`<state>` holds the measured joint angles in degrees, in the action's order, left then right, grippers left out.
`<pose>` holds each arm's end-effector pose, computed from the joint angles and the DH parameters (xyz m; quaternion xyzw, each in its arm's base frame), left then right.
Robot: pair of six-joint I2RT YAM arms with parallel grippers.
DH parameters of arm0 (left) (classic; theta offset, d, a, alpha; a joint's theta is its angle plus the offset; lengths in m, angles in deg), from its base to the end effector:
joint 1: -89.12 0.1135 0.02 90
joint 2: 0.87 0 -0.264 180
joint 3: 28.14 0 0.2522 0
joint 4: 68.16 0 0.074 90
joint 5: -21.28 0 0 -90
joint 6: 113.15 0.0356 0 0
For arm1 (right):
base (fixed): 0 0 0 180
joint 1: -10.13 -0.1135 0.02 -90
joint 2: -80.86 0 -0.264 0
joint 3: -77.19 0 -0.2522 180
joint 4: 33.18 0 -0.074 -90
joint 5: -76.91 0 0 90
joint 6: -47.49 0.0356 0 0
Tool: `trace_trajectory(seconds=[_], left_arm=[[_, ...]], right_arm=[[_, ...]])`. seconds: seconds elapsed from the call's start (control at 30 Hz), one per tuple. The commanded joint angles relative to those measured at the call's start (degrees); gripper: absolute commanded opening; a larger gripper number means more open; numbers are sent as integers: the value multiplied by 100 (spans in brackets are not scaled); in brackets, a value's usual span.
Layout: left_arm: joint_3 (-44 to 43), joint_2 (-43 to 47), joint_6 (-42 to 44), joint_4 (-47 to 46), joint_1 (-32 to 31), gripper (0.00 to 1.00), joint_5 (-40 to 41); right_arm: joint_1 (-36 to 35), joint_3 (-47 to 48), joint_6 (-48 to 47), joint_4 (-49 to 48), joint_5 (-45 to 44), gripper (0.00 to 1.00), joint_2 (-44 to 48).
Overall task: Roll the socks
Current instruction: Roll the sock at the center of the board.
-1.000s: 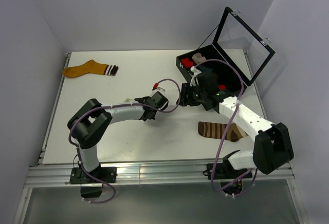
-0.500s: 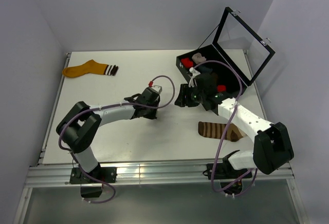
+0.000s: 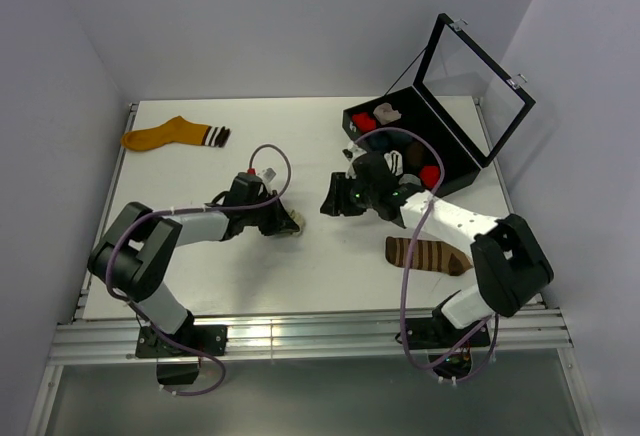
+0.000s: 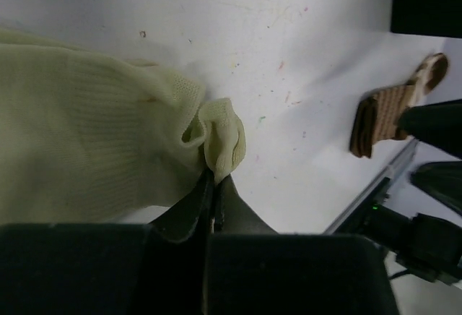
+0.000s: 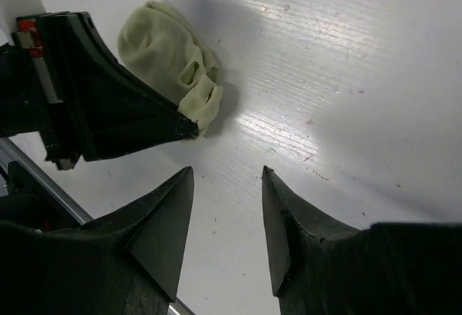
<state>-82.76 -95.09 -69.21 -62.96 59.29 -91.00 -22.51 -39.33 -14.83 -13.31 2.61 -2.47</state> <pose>0.2619 -0.1657 0.1407 -0.0544 0.9072 -0.3725 0.1877 0.2557 0.1752 0.2209 -0.0968 0.8934 0.3183 0.3018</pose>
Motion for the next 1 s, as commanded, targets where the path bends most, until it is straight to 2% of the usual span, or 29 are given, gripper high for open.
trace_trajectory(seconds=[0.0, 0.57, 0.97], left_arm=[[210, 281, -718, -1076, 160, 0, -724], [1036, 105, -1449, -2043, 635, 0, -936], [1300, -88, -1669, -2405, 776, 0, -1041]], right_arm=[[-137, -67, 368, -593, 3, 49, -305], [-286, 135, 967, -1700, 952, 38, -1765], [-295, 372, 1274, -2298, 1400, 38, -2494]])
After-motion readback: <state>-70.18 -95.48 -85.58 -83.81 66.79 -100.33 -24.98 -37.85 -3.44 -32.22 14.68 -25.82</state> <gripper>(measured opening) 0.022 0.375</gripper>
